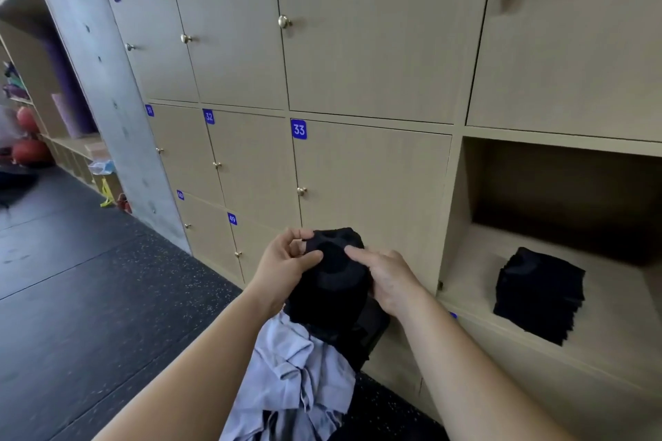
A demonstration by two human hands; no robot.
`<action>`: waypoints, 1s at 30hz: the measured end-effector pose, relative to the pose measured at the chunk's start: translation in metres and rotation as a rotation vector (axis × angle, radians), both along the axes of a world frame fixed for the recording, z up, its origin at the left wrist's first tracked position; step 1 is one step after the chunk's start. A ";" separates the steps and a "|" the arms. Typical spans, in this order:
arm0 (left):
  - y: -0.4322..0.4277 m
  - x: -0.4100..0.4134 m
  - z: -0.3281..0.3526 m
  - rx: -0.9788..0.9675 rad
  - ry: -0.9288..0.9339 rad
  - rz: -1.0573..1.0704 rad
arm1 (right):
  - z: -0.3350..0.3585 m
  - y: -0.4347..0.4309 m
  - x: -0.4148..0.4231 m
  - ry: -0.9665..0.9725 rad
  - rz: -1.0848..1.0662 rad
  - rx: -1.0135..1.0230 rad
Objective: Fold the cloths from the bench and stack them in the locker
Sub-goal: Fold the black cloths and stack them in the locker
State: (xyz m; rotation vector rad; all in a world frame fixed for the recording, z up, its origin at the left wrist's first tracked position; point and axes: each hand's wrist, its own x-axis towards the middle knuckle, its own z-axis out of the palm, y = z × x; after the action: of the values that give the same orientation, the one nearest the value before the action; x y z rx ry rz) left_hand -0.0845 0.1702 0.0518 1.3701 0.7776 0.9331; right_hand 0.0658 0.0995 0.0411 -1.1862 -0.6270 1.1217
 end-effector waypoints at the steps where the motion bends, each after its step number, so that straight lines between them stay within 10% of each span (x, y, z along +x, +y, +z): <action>1: 0.000 0.001 0.001 -0.015 -0.028 0.025 | 0.002 0.000 0.001 -0.021 -0.025 0.010; 9: 0.003 0.007 0.014 -0.261 -0.359 0.347 | 0.023 -0.005 0.012 -0.133 -0.256 0.094; 20: 0.000 0.007 0.023 -0.192 -0.359 0.235 | 0.022 -0.003 0.010 -0.294 -0.312 0.137; 30: 0.004 0.002 0.028 0.150 0.066 0.243 | 0.029 0.001 0.016 -0.731 -0.247 0.121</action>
State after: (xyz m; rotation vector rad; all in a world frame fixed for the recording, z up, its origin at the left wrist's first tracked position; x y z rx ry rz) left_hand -0.0823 0.1742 0.0797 1.4639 0.9554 1.1595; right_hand 0.0818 0.1004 0.0699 -1.5203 -1.0476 0.4115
